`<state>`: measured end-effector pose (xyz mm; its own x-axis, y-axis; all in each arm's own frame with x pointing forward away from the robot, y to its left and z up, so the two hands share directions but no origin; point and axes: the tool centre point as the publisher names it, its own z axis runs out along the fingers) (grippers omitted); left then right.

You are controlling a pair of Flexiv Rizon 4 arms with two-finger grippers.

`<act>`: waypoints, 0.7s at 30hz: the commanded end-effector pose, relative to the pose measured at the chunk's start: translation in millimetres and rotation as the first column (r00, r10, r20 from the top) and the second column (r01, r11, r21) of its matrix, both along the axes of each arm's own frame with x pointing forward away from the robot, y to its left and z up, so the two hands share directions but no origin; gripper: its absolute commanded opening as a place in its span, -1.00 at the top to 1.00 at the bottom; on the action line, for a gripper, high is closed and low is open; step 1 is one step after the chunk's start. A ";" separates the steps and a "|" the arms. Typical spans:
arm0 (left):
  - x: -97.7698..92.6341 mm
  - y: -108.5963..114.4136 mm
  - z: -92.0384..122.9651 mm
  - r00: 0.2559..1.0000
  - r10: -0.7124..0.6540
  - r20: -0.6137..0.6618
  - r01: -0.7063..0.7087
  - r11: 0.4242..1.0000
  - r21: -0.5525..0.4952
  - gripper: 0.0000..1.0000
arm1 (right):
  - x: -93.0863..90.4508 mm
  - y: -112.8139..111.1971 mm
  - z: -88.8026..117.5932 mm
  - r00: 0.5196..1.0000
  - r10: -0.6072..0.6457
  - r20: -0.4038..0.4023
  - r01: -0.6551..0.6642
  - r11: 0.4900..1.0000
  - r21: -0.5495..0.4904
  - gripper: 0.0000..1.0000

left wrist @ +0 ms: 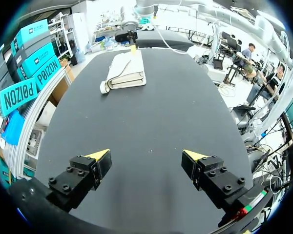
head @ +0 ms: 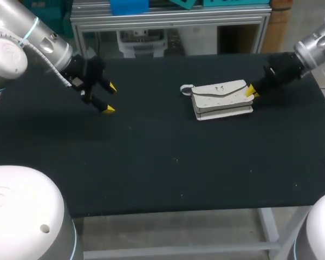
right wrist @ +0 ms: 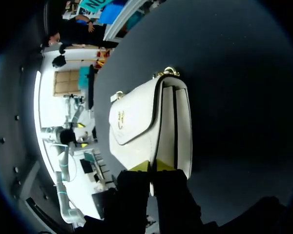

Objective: Pick up the bag, open it, inspect its contents, close it, and place it on the opposite side

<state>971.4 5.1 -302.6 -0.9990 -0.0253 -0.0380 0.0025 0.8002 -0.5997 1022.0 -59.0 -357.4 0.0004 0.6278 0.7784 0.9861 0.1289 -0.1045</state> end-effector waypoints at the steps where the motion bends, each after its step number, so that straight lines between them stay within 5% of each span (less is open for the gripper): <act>1: 0.1 0.1 -0.9 1.000 0.000 0.001 0.000 1.000 -0.003 -1.00 | -27.4 34.8 -1.8 0.992 -0.096 0.087 0.101 0.993 -0.054 1.00; 10: 0.1 0.1 -0.9 1.000 0.000 0.001 0.000 1.000 -0.003 -1.00 | -51.6 100.6 -22.5 0.988 -0.115 0.101 0.118 0.993 -0.018 1.00; 21: 0.1 0.1 -0.9 1.000 0.000 0.001 0.000 1.000 -0.003 -1.00 | -64.2 142.9 -24.2 0.981 -0.146 0.130 0.150 0.988 -0.021 1.00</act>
